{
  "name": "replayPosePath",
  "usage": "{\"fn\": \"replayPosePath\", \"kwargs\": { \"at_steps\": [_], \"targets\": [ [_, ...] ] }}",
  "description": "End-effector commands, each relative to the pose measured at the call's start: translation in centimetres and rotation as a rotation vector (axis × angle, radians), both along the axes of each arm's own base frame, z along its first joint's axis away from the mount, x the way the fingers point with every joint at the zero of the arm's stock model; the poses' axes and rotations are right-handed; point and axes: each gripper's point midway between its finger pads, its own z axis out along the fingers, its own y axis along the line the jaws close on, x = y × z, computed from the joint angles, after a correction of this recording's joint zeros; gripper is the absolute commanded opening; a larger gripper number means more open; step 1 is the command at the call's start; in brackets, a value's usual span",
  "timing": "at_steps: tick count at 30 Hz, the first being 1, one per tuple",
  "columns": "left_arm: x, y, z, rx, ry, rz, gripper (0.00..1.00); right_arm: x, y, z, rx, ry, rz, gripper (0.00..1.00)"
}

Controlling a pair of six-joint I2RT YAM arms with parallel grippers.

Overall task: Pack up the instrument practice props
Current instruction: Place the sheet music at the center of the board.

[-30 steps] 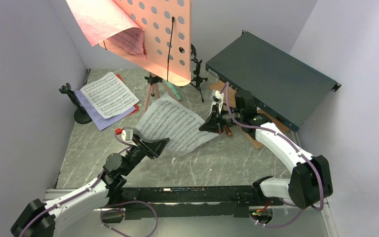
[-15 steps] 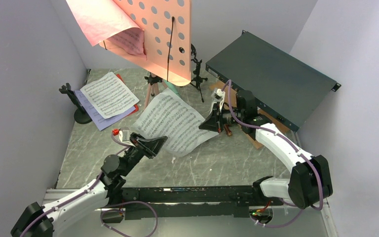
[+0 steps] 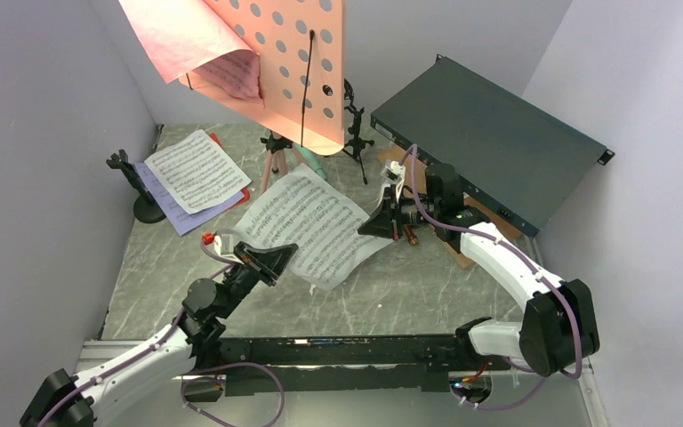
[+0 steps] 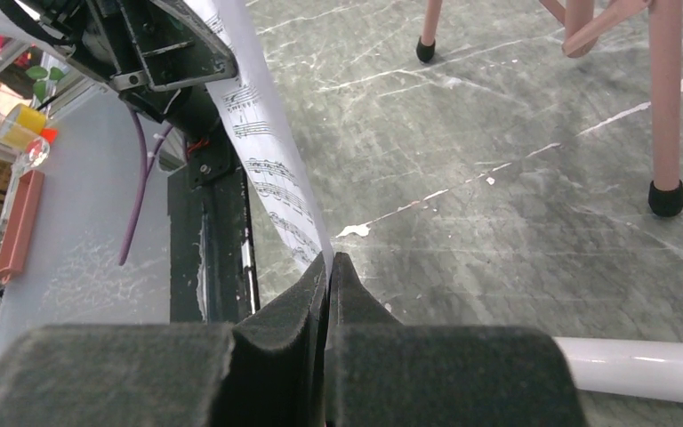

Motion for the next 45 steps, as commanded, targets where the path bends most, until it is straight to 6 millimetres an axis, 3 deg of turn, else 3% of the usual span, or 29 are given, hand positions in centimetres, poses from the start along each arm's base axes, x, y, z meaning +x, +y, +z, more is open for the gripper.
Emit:
{"fn": "replayPosePath", "kwargs": {
  "at_steps": [1, 5, 12, 17, 21, 25, 38, 41, 45],
  "targets": [
    [0.5, 0.7, -0.9, 0.013, 0.072, 0.045, 0.0, -0.3, 0.1, 0.9, 0.028, -0.059, 0.051, 0.0],
    [0.5, 1.2, -0.6, 0.046, 0.135, 0.066, 0.0, -1.1, 0.1, 1.0, 0.038, -0.076, 0.102, 0.03],
    [-0.4, 3.6, -0.3, 0.186, 0.273, 0.134, 0.0, -2.3, 0.1, 1.5, 0.055, -0.103, 0.178, 0.34],
    [-1.1, 9.3, 1.1, 0.304, 0.36, 0.35, 0.0, -2.2, -0.1, 1.5, 0.037, -0.13, 0.18, 0.53],
    [-1.8, 14.5, 3.3, 0.421, 0.368, 0.54, 0.0, -2.1, -0.1, 1.4, 0.028, -0.139, 0.176, 0.59],
    [-1.5, 17.8, 5.6, 0.548, 0.36, 0.692, 0.0, -2.0, -0.2, 1.2, 0.018, -0.146, 0.17, 0.62],
    [3.8, 17.7, 11.0, 0.907, 0.227, 0.862, 0.0, -2.0, -0.4, 1.3, 0.006, -0.181, 0.161, 0.64],
    [5.8, 17.5, 11.1, 0.908, 0.226, 0.863, 0.0, -2.1, -0.4, 1.4, 0.008, -0.189, 0.163, 0.64],
    [9.4, 19.2, 8.8, 0.867, 0.327, 0.82, 0.0, -2.1, -0.5, 1.5, 0.007, -0.194, 0.163, 0.64]
  ]
}}
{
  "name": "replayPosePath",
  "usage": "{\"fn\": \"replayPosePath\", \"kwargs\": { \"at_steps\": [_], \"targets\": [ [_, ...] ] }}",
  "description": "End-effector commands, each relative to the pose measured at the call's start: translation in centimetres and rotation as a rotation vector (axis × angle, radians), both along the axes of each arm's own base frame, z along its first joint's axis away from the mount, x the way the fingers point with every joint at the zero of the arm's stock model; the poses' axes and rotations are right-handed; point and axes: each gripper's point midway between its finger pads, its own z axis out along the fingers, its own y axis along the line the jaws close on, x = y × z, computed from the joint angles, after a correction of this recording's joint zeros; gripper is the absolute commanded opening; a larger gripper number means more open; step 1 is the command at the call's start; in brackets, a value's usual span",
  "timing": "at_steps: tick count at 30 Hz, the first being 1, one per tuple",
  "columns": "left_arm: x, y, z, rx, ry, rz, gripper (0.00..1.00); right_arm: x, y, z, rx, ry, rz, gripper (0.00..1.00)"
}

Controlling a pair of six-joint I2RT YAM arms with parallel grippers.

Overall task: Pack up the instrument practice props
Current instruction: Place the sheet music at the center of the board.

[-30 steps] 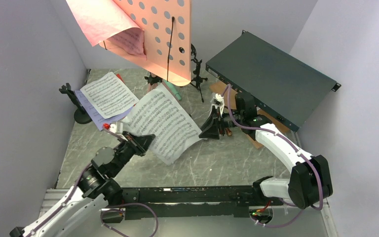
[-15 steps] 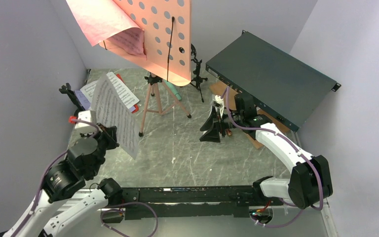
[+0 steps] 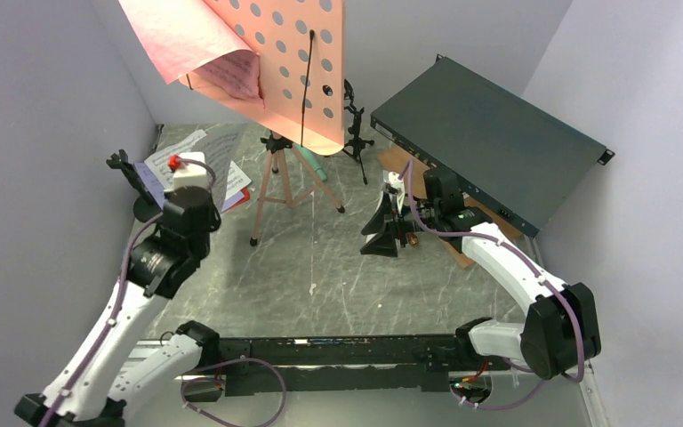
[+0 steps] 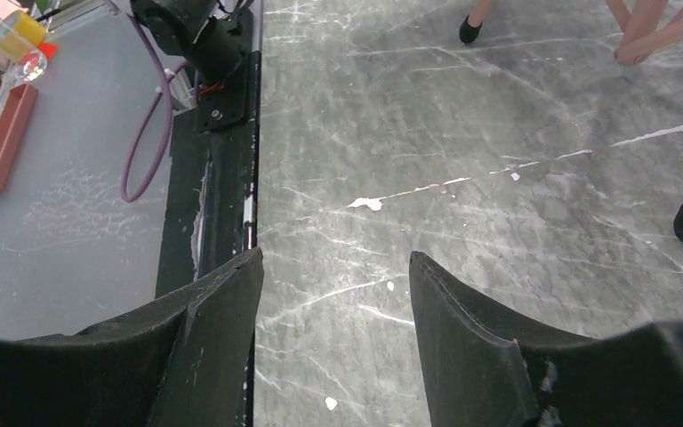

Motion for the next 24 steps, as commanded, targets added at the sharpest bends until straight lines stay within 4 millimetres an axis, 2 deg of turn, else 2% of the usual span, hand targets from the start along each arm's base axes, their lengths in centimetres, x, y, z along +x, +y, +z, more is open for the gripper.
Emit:
{"fn": "replayPosePath", "kwargs": {
  "at_steps": [1, 5, 10, 13, 15, 17, 21, 24],
  "targets": [
    [4.3, 1.4, 0.7, -0.108, -0.021, -0.028, 0.0, 0.3, 0.0, 2.2, 0.029, -0.092, 0.012, 0.64],
    [7.5, 3.6, -1.2, -0.21, 0.005, -0.025, 0.0, 0.2, -0.1, 2.4, 0.026, -0.106, 0.009, 0.64],
    [11.2, 6.1, -2.3, -0.464, 0.006, -0.099, 0.0, 0.2, -0.1, 2.5, 0.027, -0.114, 0.01, 0.64],
    [13.0, 6.7, -2.3, -0.568, 0.014, -0.161, 0.0, 0.2, -0.1, 2.5, 0.028, -0.113, 0.013, 0.65],
    [13.6, 6.4, -2.2, -0.635, 0.023, -0.217, 0.0, 0.2, -0.1, 2.5, 0.027, -0.114, 0.013, 0.65],
    [13.8, 5.3, -1.3, -0.677, 0.003, -0.31, 0.0, 0.2, -0.1, 2.5, 0.026, -0.114, 0.013, 0.64],
    [13.6, 3.8, -0.6, -0.682, -0.003, -0.435, 0.0, 0.2, -0.1, 2.5, 0.027, -0.111, 0.016, 0.64],
    [13.1, 1.8, 0.4, -0.709, -0.019, -0.591, 0.0, 0.1, 0.0, 2.5, 0.028, -0.111, 0.02, 0.64]
  ]
}}
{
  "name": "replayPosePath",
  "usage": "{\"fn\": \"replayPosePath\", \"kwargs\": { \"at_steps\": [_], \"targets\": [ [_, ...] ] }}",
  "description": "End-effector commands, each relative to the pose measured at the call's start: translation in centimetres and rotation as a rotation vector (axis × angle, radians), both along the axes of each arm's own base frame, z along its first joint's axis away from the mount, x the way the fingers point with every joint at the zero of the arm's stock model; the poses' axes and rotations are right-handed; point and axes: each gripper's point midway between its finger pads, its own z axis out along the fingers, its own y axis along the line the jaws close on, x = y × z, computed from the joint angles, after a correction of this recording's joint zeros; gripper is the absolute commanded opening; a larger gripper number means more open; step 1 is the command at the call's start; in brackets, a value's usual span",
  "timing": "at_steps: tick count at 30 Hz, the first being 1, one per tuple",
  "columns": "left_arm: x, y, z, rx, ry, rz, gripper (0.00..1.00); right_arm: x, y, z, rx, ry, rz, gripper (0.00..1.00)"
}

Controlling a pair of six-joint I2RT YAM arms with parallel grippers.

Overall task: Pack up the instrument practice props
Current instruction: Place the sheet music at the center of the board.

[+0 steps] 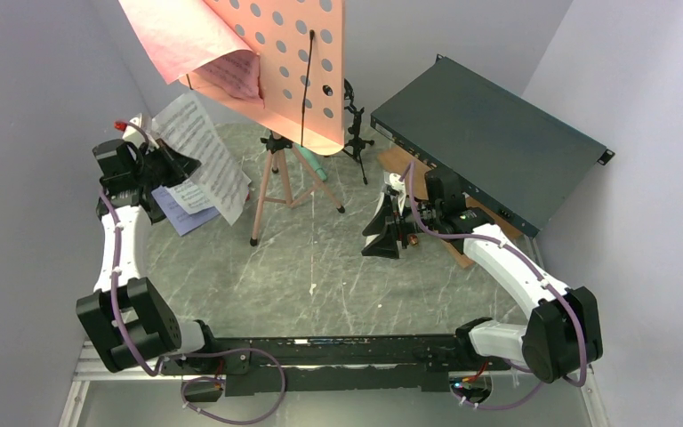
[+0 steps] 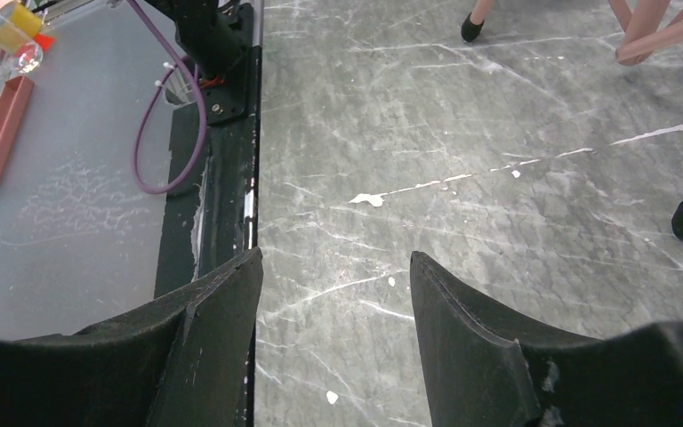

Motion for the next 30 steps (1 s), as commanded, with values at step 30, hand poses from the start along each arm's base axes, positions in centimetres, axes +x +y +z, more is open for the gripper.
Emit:
{"fn": "replayPosePath", "kwargs": {
  "at_steps": [30],
  "targets": [
    [3.7, 9.9, -10.7, 0.26, 0.548, 0.523, 0.08, 0.4, 0.2, 2.4, 0.039, -0.1, 0.022, 0.65]
  ]
}}
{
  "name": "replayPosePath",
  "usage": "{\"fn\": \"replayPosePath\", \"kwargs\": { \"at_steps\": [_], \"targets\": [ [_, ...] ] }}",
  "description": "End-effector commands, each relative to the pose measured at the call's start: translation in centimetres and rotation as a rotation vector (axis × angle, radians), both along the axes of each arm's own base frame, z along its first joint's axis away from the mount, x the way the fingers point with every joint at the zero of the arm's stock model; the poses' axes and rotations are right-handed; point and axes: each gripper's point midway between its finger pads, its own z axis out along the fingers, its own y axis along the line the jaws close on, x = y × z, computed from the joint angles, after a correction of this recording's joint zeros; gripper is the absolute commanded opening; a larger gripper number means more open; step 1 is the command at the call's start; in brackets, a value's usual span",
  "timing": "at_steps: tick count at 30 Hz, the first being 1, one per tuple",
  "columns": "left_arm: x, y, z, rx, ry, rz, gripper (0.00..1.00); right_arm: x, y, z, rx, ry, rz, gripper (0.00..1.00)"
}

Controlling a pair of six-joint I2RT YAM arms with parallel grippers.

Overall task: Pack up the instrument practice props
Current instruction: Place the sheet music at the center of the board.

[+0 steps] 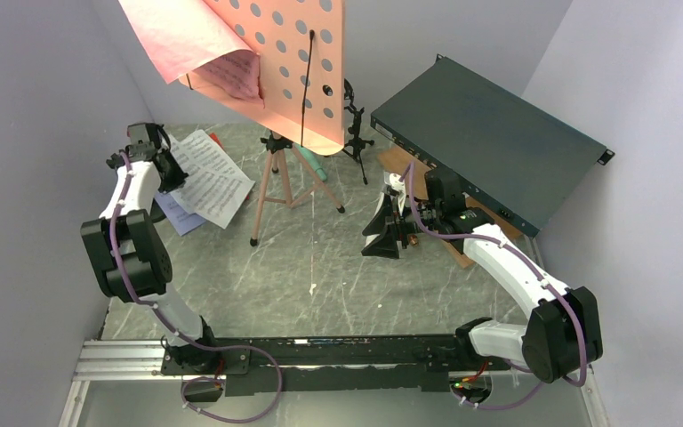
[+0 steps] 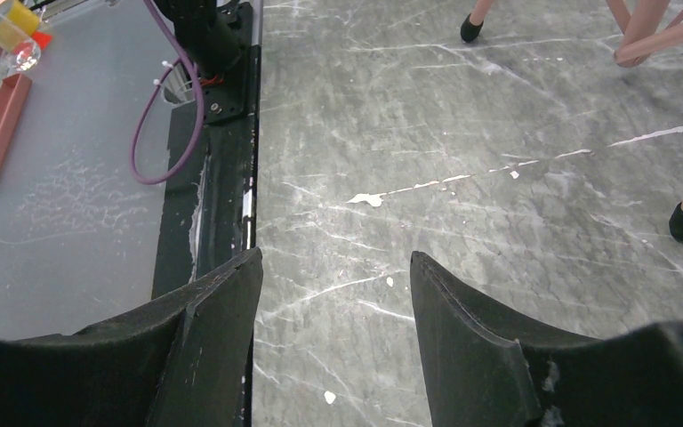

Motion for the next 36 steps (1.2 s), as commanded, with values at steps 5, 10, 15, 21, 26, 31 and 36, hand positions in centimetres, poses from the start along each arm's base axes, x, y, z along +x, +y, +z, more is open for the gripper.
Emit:
{"fn": "replayPosePath", "kwargs": {
  "at_steps": [5, 10, 15, 21, 26, 31, 36],
  "targets": [
    [0.5, 3.0, 0.8, 0.085, 0.053, 0.124, 0.35, 0.4, 0.2, 2.3, 0.037, -0.091, 0.018, 0.65],
    [0.0, 3.4, 2.4, 0.14, 0.045, 0.125, 0.53, 0.5, 0.2, 2.2, 0.035, -0.09, 0.019, 0.65],
    [-1.1, 3.3, 5.2, 0.196, -0.02, 0.122, 0.65, 0.5, 0.2, 2.1, 0.032, -0.091, 0.019, 0.65],
    [-3.2, 2.0, 7.9, 0.201, -0.131, 0.085, 0.85, 0.6, 0.2, 2.1, 0.03, -0.093, 0.017, 0.65],
    [-4.5, -1.2, 9.8, 0.145, -0.273, -0.062, 1.0, 0.5, 0.1, 2.0, 0.028, -0.094, 0.016, 0.65],
    [-6.1, -5.7, 11.6, 0.057, -0.419, -0.261, 0.99, 0.6, 0.1, 2.1, 0.024, -0.101, 0.016, 0.65],
    [-8.0, -9.1, 11.8, -0.053, -0.481, -0.368, 0.99, 0.7, 0.1, 1.9, 0.019, -0.1, 0.016, 0.65]
  ]
}}
